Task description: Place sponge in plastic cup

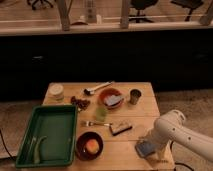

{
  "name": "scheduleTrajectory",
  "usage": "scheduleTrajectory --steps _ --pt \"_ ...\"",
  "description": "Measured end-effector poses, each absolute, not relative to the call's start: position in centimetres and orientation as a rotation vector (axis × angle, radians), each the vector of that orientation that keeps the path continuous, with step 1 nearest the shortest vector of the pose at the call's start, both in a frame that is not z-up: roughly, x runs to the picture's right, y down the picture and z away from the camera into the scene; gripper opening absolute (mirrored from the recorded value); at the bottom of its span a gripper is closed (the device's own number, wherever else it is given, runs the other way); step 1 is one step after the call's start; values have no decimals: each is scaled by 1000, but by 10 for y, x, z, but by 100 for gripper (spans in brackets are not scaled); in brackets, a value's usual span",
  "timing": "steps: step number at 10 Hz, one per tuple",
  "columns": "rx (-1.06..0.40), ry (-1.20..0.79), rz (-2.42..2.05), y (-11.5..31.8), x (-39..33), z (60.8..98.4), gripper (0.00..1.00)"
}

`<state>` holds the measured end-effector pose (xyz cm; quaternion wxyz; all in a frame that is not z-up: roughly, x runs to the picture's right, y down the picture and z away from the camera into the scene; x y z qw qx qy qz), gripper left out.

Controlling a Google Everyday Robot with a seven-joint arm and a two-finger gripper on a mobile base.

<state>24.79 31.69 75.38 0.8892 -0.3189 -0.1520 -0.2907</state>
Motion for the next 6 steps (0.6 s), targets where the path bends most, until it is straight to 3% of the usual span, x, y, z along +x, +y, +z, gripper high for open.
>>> scheduleTrajectory --steps 6 --pt "-646 -313 -608 314 244 756 3"
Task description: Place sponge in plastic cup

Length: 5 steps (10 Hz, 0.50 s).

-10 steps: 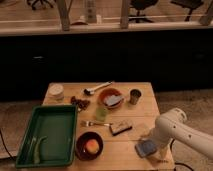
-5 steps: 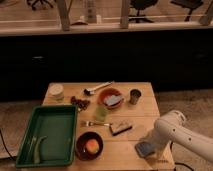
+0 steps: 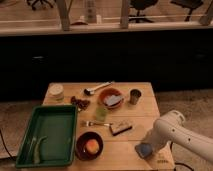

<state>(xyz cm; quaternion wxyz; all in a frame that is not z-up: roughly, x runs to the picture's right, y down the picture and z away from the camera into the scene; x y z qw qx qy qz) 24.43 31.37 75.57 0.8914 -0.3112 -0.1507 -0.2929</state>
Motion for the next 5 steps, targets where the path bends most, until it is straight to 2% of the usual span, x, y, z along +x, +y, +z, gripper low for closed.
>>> scheduleTrajectory --steps 5 --pt "-645 -299 -612 313 248 754 0"
